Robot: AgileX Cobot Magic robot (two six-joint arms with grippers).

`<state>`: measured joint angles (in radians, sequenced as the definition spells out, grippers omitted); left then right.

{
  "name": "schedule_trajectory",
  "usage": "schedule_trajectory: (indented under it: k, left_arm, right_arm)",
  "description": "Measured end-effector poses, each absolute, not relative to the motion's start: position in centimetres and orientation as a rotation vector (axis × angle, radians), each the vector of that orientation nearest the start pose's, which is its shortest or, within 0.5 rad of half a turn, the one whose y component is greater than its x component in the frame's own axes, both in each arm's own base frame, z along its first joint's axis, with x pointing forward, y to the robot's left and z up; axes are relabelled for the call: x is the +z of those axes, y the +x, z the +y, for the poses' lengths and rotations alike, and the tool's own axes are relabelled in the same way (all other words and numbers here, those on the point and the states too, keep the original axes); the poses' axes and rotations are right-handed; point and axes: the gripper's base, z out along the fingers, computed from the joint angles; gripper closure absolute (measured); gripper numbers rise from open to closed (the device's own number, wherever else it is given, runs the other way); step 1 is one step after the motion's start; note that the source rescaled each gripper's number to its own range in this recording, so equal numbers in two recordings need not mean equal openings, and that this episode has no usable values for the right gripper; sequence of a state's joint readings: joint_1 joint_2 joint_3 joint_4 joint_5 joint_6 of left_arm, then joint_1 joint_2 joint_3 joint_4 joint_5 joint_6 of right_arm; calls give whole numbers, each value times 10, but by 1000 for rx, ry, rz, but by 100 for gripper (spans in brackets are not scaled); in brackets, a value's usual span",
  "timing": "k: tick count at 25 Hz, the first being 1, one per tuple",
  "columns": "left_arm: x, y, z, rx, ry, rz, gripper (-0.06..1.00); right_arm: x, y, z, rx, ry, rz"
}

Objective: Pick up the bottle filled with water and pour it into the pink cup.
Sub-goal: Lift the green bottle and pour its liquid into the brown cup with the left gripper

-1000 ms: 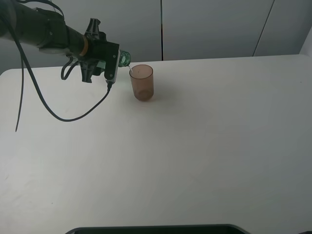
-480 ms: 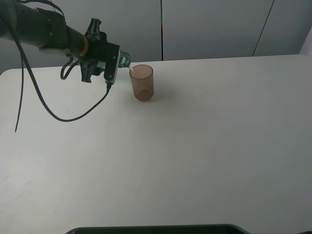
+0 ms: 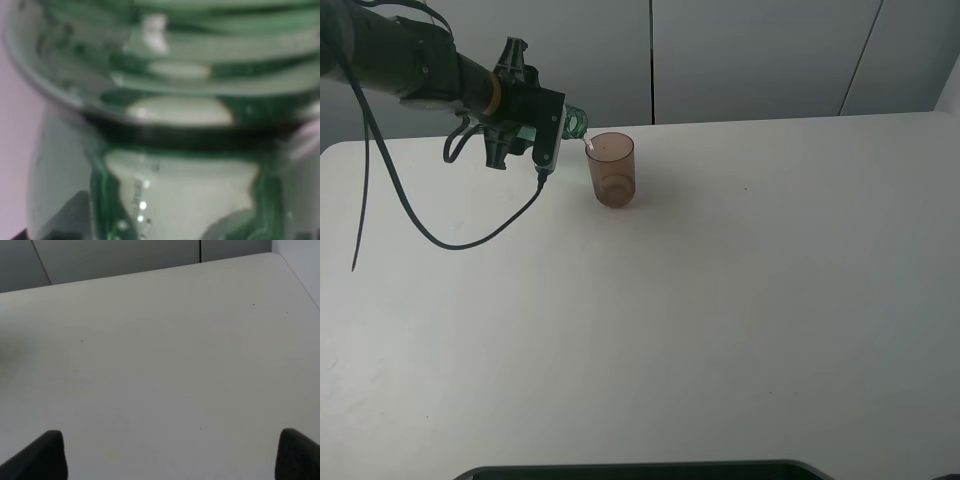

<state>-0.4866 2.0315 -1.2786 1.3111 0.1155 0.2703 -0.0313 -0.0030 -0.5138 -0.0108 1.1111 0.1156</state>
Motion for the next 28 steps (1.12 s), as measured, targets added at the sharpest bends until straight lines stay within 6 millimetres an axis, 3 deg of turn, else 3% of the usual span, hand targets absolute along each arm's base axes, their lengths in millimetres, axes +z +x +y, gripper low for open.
schedule_trajectory:
  k: [23,28]
  left_arm:
    - [164,393,-199,704,2011,1240,94]
    - [172,396,-205,713,1980,1231,94]
  right_arm:
    - [277,-9,-1,38,153,2072]
    - [277,-9,-1,38,153,2072]
